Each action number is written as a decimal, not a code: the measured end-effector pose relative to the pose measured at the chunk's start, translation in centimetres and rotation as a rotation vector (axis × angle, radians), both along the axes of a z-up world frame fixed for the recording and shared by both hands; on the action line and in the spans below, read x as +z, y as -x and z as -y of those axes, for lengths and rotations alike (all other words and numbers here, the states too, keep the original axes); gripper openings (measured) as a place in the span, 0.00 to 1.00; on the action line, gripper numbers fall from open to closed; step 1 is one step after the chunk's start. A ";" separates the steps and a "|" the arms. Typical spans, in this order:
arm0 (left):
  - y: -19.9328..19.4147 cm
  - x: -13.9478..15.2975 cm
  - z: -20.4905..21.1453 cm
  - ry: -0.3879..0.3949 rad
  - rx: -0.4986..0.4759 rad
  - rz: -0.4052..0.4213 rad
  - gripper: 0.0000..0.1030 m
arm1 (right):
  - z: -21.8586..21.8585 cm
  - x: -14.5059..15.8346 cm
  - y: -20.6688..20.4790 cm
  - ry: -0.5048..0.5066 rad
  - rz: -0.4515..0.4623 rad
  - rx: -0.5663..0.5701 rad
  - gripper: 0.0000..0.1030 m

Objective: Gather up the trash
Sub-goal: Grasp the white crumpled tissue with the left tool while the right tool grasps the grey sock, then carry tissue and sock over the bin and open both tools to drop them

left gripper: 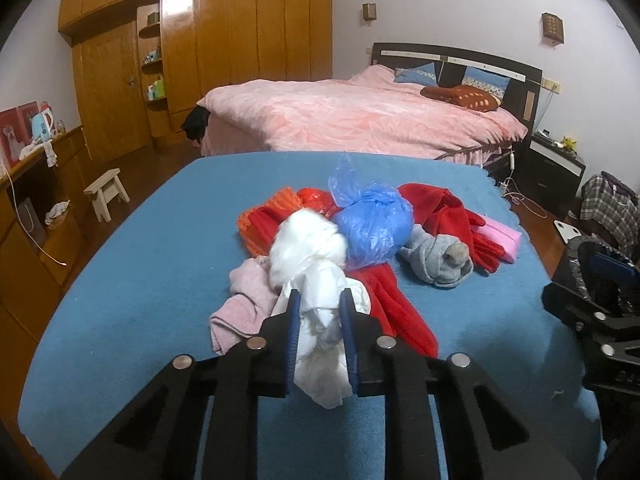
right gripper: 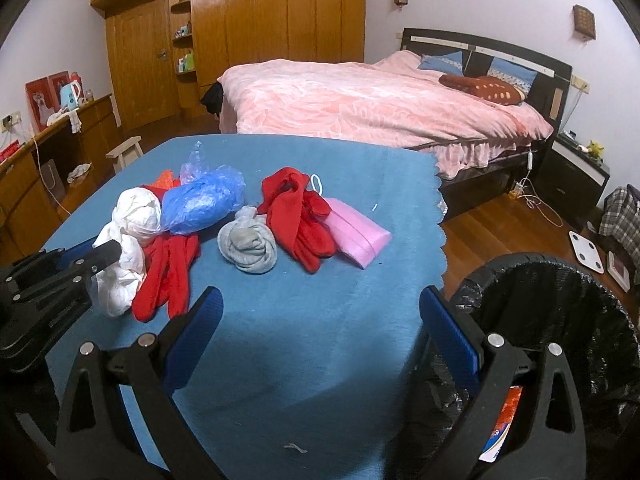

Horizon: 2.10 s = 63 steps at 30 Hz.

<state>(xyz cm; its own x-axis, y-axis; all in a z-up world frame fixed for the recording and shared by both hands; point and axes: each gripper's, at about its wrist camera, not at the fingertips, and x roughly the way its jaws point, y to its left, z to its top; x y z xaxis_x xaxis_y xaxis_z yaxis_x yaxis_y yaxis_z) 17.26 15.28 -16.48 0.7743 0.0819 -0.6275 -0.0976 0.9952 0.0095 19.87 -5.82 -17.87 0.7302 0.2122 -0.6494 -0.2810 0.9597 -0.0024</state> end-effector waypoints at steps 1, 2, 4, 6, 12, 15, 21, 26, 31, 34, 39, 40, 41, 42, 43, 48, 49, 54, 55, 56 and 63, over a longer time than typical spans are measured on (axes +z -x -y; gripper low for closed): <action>0.2 0.2 0.0 0.003 0.001 0.006 0.19 | 0.0 0.0 0.0 -0.002 0.000 0.002 0.93; 0.4 0.4 -0.1 0.005 0.002 0.010 0.18 | 0.0 0.1 -0.1 -0.005 0.002 0.003 0.93; 0.9 0.8 -0.2 0.008 0.004 0.020 0.18 | -0.1 0.2 -0.4 -0.012 0.004 0.005 0.93; 1.1 1.3 -0.4 0.013 0.006 0.033 0.18 | -0.3 0.2 -0.7 -0.026 0.000 0.007 0.93; 0.6 2.1 -0.7 0.004 0.017 0.062 0.18 | -2.0 0.6 -2.3 -0.060 0.007 0.049 0.77; 0.3 1.9 -1.1 0.008 0.028 0.062 0.18 | -3.1 0.4 -3.4 -0.066 -0.004 0.066 0.73; 0.2 1.8 -2.1 0.019 0.045 0.068 0.18 | -5.2 -0.7 -5.4 -0.045 -0.050 0.100 0.67; 0.1 1.6 -2.5 0.031 0.045 0.067 0.18 | -6.5 -2.0 -6.5 -0.019 -0.093 0.112 0.66; -0.1 1.4 -2.7 0.039 0.042 0.066 0.18 | -7.5 -3.5 -7.5 0.007 -0.159 0.130 0.52; -0.1 1.3 -2.8 0.044 0.045 0.064 0.18 | -7.8 -3.6 -7.3 0.007 -0.161 0.147 0.46; -0.1 1.5 -2.8 0.044 0.046 0.061 0.18 | -7.2 -3.0 -6.7 -0.016 -0.157 0.141 0.44; -0.1 1.4 -2.8 0.047 0.045 0.063 0.18 | -7.1 -2.8 -6.4 -0.019 -0.156 0.140 0.44; -0.1 1.4 -2.8 0.049 0.045 0.065 0.18 | -6.9 -2.6 -6.1 -0.022 -0.154 0.141 0.44; -0.1 1.5 -2.8 0.049 0.045 0.066 0.18 | -6.7 -2.3 -5.8 -0.027 -0.153 0.143 0.44; 0.0 1.6 -2.8 0.047 0.046 0.065 0.18 | -6.7 -2.1 -5.5 -0.031 -0.152 0.144 0.44; 0.2 2.7 -2.1 0.050 0.042 0.067 0.18 | -5.6 -0.6 -4.2 -0.061 -0.145 0.145 0.44; 0.3 3.0 -1.9 0.053 0.040 0.069 0.18 | -5.4 -0.2 -3.9 -0.068 -0.140 0.147 0.44; 0.8 4.7 -0.5 0.055 0.017 0.075 0.18 | -4.3 1.6 -2.6 -0.078 -0.112 0.158 0.44; 0.9 5.0 -0.2 0.058 0.011 0.078 0.18 | -4.0 1.9 -2.3 -0.080 -0.107 0.157 0.44; 0.9 5.4 0.0 0.056 0.009 0.079 0.18 | -3.8 2.2 -2.1 -0.081 -0.102 0.155 0.44; 1.1 7.0 2.3 0.060 -0.036 0.083 0.18 | -1.0 4.1 -0.2 -0.091 -0.063 0.125 0.44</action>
<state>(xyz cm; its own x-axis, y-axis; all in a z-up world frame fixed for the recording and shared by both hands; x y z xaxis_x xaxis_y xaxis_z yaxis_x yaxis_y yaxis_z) 16.18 12.95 -9.51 0.8257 0.0176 -0.5638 -0.0599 0.9966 -0.0565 20.09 -4.87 -13.76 0.6530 0.3588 -0.6670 -0.3950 0.9127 0.1042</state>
